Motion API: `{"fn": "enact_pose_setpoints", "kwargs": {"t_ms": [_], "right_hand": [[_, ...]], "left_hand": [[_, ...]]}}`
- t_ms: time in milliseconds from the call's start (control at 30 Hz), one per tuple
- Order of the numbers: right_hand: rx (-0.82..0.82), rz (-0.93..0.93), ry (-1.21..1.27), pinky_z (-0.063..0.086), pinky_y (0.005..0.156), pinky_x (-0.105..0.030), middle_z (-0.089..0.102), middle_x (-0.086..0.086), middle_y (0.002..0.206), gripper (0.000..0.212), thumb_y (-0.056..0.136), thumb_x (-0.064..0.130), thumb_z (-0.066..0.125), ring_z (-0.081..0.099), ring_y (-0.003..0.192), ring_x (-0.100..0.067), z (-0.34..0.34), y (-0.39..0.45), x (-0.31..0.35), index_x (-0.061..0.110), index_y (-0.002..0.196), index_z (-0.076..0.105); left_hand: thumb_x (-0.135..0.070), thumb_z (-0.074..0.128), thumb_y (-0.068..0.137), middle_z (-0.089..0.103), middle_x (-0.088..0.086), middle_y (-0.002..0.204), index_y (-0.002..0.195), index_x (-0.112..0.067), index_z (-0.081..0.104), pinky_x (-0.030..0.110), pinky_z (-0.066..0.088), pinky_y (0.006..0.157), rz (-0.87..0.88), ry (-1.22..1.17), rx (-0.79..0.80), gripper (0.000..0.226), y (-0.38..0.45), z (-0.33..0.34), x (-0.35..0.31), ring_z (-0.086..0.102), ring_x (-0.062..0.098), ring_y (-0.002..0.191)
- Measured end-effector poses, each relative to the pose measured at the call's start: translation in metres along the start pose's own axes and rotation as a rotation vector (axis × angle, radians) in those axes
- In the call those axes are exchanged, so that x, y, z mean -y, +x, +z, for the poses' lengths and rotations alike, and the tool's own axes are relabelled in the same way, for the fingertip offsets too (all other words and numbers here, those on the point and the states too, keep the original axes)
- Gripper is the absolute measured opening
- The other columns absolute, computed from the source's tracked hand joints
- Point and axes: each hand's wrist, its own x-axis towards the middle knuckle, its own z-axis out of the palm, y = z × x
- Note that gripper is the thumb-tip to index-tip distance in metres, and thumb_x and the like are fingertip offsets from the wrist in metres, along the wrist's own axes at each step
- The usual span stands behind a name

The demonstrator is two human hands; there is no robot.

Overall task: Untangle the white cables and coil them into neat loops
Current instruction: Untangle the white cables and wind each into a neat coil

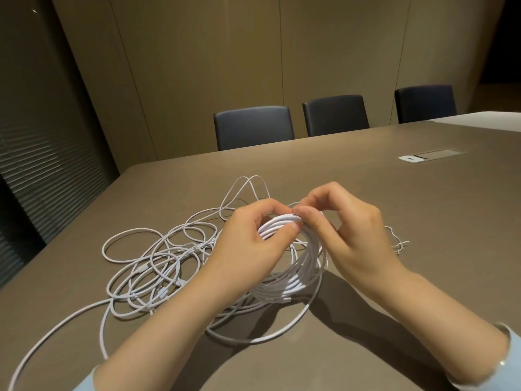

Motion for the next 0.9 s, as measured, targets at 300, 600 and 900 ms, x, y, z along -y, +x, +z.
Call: {"fn": "enact_pose_setpoints", "kwargs": {"t_ms": [300, 600, 900], "right_hand": [[0.092, 0.217, 0.295, 0.056, 0.081, -0.028, 0.073, 0.004, 0.087, 0.012, 0.086, 0.011, 0.063, 0.070, 0.086, -0.016, -0.009, 0.006, 0.003, 0.017, 0.094, 0.071], [0.444, 0.479, 0.603, 0.056, 0.081, -0.026, 0.076, -0.003, 0.097, 0.027, 0.076, 0.014, 0.070, 0.072, 0.093, -0.019, -0.031, 0.020, 0.003, 0.014, 0.102, 0.074], [0.679, 0.494, 0.798, 0.052, 0.076, -0.023, 0.073, -0.002, 0.084, 0.014, 0.074, 0.010, 0.073, 0.068, 0.082, -0.015, -0.037, 0.021, 0.002, 0.015, 0.085, 0.079]], "left_hand": [[-0.010, 0.064, 0.091, 0.050, -0.016, 0.046, 0.093, 0.001, 0.069, 0.009, 0.031, 0.045, -0.088, -0.143, 0.039, 0.012, 0.003, -0.004, 0.002, 0.043, -0.002, 0.042], [-0.017, 0.074, 0.081, 0.030, -0.007, 0.049, 0.073, -0.017, 0.065, 0.018, 0.016, 0.041, -0.314, -0.266, 0.307, 0.012, 0.003, -0.020, -0.005, 0.020, 0.008, 0.043], [-0.024, 0.070, 0.078, 0.016, -0.001, 0.059, 0.102, -0.011, 0.058, 0.017, 0.010, 0.040, -0.460, -0.360, 0.661, 0.029, 0.001, -0.026, -0.014, 0.013, 0.007, 0.043]]}}
